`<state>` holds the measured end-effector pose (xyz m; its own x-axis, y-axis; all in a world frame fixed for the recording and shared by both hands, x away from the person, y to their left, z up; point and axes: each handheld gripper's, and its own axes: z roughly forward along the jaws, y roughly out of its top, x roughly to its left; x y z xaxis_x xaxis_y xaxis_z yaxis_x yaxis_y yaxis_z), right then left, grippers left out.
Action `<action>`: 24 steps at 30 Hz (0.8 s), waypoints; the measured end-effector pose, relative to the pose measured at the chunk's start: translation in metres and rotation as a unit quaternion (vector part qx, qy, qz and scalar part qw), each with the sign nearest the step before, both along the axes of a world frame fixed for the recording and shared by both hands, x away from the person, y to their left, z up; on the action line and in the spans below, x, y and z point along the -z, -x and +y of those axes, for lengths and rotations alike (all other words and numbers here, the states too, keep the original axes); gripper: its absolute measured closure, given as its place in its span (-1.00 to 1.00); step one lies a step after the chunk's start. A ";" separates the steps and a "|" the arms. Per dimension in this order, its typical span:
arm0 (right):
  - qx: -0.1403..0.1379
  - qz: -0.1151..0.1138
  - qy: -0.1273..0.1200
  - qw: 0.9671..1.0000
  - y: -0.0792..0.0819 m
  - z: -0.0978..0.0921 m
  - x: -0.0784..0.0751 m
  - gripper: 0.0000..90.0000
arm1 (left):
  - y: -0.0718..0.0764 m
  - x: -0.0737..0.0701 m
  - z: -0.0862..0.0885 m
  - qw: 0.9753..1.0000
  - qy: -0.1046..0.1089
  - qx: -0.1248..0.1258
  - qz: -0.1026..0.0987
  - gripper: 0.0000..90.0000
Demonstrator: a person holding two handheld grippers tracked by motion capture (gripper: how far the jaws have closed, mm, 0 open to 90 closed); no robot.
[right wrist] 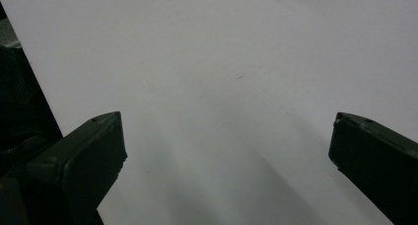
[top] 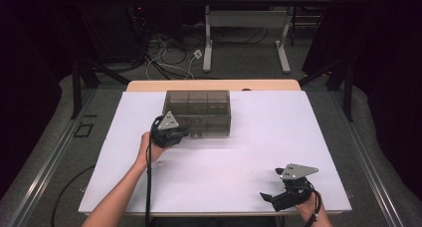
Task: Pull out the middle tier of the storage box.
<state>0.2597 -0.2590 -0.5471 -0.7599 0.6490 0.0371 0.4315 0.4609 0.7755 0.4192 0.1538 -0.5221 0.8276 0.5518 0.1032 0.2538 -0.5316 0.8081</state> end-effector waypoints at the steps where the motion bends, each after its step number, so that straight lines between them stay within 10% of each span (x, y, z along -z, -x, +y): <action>1: 0.002 0.001 0.002 1.000 0.000 0.000 0.000 -0.99 | 0.000 0.001 0.000 1.000 0.003 -0.002 -0.003 0.70; 24: -0.001 0.001 0.006 1.000 0.000 0.000 0.000 -0.99 | 0.005 -0.002 0.002 1.000 -0.006 0.018 0.013 0.72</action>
<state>0.2601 -0.2593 -0.5475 -0.7615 0.6474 0.0315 0.4324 0.4713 0.7687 0.4139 0.1560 -0.5202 0.8489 0.5212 0.0883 0.2554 -0.5506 0.7947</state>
